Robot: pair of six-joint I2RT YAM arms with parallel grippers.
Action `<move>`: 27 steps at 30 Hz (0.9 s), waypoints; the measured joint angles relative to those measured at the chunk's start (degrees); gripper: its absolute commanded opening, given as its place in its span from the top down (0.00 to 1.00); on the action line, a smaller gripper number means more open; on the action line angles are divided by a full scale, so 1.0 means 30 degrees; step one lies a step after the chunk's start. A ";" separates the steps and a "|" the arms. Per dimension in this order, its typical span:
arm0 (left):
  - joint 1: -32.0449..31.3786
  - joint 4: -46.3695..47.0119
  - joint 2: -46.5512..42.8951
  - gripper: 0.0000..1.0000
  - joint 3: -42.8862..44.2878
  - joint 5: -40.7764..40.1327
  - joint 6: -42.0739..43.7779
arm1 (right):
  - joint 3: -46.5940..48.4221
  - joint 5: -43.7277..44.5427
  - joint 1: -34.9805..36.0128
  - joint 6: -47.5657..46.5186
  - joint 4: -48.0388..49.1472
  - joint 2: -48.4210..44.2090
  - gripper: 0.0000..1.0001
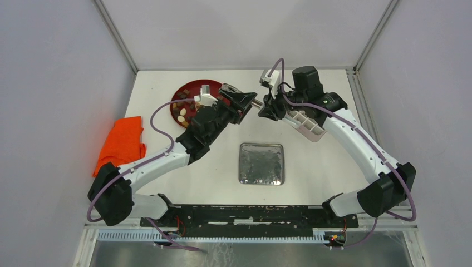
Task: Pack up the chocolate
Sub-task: Adjust the clamp, then pick up the fake chocolate from the plate.
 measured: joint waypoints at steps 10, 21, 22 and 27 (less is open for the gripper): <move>0.0000 -0.4422 -0.4328 0.18 -0.1508 -0.0058 0.2696 | -0.0022 0.0321 -0.1457 -0.0168 0.0000 0.0000 0.67; 0.0000 -1.5599 -0.8276 0.18 0.3388 -0.4328 1.2036 | 0.0284 0.0576 -0.1464 -0.0459 -0.0270 0.1719 0.61; 0.0000 -1.6313 -0.8524 0.17 0.3708 -0.4881 1.2815 | 0.0466 0.0590 -0.1464 -0.0466 -0.0321 0.2091 0.60; 0.0000 -1.8527 -0.9318 0.15 0.4131 -0.6980 1.5766 | 0.1341 0.0721 -0.1464 -0.0597 -0.0517 0.3344 0.60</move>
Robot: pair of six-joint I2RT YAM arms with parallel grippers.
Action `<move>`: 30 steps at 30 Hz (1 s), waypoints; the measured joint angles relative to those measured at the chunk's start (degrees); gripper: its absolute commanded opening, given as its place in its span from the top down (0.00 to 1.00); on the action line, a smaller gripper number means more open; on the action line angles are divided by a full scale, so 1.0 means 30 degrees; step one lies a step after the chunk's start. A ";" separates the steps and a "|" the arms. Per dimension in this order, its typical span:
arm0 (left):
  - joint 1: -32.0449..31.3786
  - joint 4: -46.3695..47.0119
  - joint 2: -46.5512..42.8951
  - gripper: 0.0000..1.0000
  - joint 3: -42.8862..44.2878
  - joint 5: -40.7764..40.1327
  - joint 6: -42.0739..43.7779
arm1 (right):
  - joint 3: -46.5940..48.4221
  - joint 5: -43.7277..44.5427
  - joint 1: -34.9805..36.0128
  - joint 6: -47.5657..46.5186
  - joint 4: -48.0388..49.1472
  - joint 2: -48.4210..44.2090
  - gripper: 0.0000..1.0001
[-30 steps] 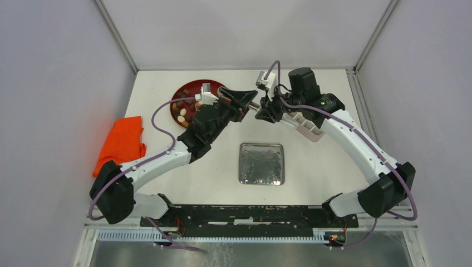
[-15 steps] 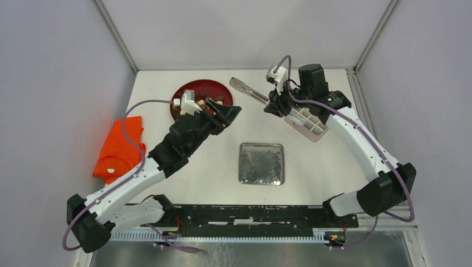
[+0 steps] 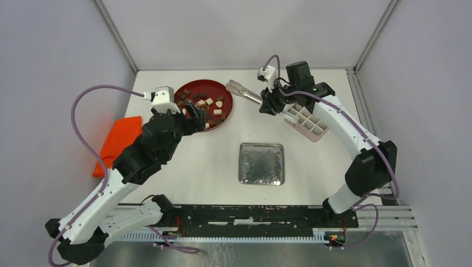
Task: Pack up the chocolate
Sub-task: Pick up the fake chocolate from the plate.
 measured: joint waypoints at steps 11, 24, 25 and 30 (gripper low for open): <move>0.0291 -0.1049 0.0583 0.10 -0.0408 -0.2739 0.4459 | 0.2696 0.1501 0.0933 -0.0437 -0.0401 0.3672 0.60; 0.9675 0.0845 0.3585 0.07 -0.3446 0.3228 0.5799 | 0.6273 0.4830 0.2783 -0.1494 -0.1996 0.8378 0.60; 0.9755 0.1013 0.3810 0.07 -0.3745 0.3621 0.5799 | 0.6506 0.5042 0.2841 -0.1537 -0.2113 0.8706 0.60; 0.9763 0.1195 0.4299 0.07 -0.5209 0.4444 0.5807 | 0.7184 0.5734 0.2878 -0.1625 -0.2419 0.9894 0.60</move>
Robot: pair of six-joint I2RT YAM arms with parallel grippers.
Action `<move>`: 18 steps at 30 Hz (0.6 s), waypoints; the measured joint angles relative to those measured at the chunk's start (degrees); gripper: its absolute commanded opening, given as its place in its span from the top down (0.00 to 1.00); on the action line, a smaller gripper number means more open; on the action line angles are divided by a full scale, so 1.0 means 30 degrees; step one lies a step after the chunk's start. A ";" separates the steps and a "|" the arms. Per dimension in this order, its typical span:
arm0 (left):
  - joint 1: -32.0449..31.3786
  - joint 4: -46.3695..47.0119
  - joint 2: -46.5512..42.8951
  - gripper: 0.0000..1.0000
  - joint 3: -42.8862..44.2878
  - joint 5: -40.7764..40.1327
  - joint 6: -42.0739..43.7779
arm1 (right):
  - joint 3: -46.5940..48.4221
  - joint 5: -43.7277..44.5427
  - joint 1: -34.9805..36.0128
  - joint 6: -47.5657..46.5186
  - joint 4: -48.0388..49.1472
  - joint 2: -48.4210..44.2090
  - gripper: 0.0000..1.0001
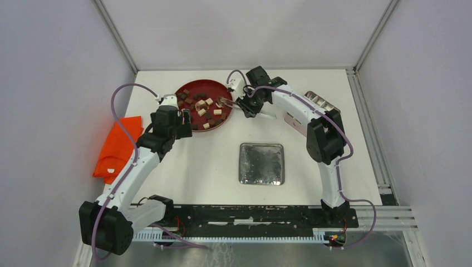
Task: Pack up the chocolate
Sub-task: Pick up the fake chocolate from the plate.
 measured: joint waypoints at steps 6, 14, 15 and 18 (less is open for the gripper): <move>0.0189 0.0270 0.0000 0.08 -0.0204 0.0087 0.0000 | 0.1202 0.0474 -0.0022 -0.0007 -0.0525 0.1341 0.60; 0.0299 0.0321 0.0000 0.08 -0.0204 0.0153 0.0000 | 0.2521 0.0838 -0.0022 0.0000 -0.0714 0.2637 0.59; 0.0321 0.0321 -0.0007 0.08 -0.0204 0.0153 0.0000 | 0.2688 0.0882 -0.0022 0.0000 -0.0729 0.2769 0.59; 0.0350 0.0328 0.0000 0.08 -0.0204 0.0153 0.0000 | 0.2973 0.0976 -0.0022 0.0000 -0.0758 0.3038 0.57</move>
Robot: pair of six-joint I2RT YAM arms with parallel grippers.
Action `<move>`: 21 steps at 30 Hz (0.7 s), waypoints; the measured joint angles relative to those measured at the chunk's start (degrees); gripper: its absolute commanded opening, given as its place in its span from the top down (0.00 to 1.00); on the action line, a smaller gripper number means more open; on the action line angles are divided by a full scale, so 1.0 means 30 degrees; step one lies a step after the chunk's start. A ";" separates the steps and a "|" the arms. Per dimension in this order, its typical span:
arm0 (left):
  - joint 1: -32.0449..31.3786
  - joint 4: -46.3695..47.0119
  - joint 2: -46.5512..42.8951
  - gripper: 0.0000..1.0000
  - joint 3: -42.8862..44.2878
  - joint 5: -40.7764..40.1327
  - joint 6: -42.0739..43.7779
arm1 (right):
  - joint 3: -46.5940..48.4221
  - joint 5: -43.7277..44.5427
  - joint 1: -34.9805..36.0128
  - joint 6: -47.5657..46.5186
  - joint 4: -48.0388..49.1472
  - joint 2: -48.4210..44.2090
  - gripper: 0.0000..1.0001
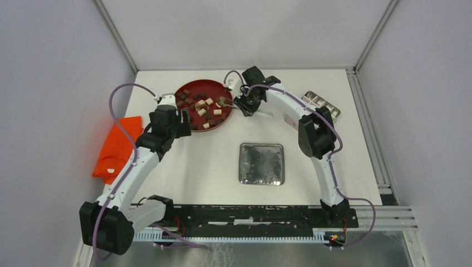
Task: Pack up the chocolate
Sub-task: Pick up the fake chocolate from the plate.
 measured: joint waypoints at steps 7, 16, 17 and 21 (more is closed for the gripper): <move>0.0066 0.0007 0.0000 0.08 0.0000 0.0058 0.0000 | 0.0022 -0.0036 0.0000 0.0015 -0.0131 0.0073 0.56; 0.0066 0.0160 0.0000 0.08 0.0000 0.0364 0.0007 | 0.0328 -0.0015 0.0000 0.0080 -0.0291 0.0335 0.55; 0.0066 0.0189 0.0000 0.08 0.0000 0.0386 0.0007 | 0.0423 -0.0015 0.0000 0.0102 -0.0291 0.0423 0.55; 0.0073 0.0270 0.0000 0.08 0.0000 0.0415 0.0007 | 0.0729 -0.0022 0.0000 0.0160 -0.0342 0.0765 0.55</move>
